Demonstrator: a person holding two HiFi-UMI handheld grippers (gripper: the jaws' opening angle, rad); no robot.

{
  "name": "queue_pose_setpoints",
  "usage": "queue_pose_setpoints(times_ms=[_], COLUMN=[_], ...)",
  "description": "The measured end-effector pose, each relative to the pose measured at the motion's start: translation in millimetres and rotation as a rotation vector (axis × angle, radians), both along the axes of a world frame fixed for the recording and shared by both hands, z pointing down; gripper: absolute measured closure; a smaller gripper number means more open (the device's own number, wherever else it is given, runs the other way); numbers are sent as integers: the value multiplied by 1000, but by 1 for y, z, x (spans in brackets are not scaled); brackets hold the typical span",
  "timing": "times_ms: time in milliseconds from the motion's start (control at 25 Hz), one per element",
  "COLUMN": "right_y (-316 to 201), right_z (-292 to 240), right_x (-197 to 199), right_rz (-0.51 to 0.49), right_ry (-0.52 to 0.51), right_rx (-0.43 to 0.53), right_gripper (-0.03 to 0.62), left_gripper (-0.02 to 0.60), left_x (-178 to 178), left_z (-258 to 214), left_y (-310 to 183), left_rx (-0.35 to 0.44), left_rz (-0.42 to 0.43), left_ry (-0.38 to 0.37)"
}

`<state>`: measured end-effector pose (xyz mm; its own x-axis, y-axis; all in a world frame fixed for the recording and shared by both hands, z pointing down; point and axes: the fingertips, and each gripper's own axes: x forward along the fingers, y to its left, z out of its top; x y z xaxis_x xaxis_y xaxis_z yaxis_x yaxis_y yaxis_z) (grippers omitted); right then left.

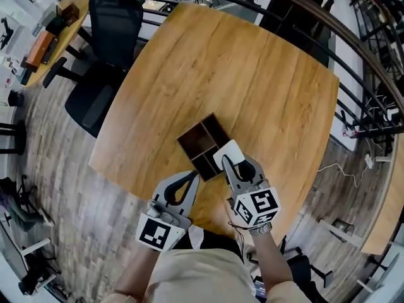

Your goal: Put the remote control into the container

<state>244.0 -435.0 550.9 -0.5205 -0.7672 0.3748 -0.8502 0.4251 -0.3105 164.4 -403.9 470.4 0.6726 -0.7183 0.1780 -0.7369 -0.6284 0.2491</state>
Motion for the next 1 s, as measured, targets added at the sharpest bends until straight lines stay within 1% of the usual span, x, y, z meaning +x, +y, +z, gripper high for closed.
queue_pose_setpoints(times_ms=[80, 200, 360, 520, 600, 720, 840, 1000], right_y=[5, 6, 4, 1, 1, 3, 4, 7], right_z=[19, 41, 67, 87, 91, 95, 96, 90], right_x=[-2, 0, -11, -8, -8, -13, -18, -18], right_rz=[-11, -26, -58, -44, -40, -62, -81, -63], right_ry=[6, 37, 62, 65, 75, 105, 111, 106], right_rx=[-24, -29, -51, -87, -91, -105, -125, -113], right_gripper=[491, 491, 491, 491, 491, 491, 491, 491], left_gripper=[569, 569, 569, 569, 569, 569, 569, 569], left_x=[6, 15, 9, 8, 7, 6, 7, 11], left_z=[15, 32, 51, 63, 68, 73, 75, 75], left_y=[3, 3, -2, -5, -4, -2, -2, 4], left_rx=[-28, -57, -83, -97, -104, -116, -117, -109], left_rz=[8, 9, 6, 16, 13, 5, 10, 32], left_ry=[-11, -14, -24, -29, -27, -29, -29, -38])
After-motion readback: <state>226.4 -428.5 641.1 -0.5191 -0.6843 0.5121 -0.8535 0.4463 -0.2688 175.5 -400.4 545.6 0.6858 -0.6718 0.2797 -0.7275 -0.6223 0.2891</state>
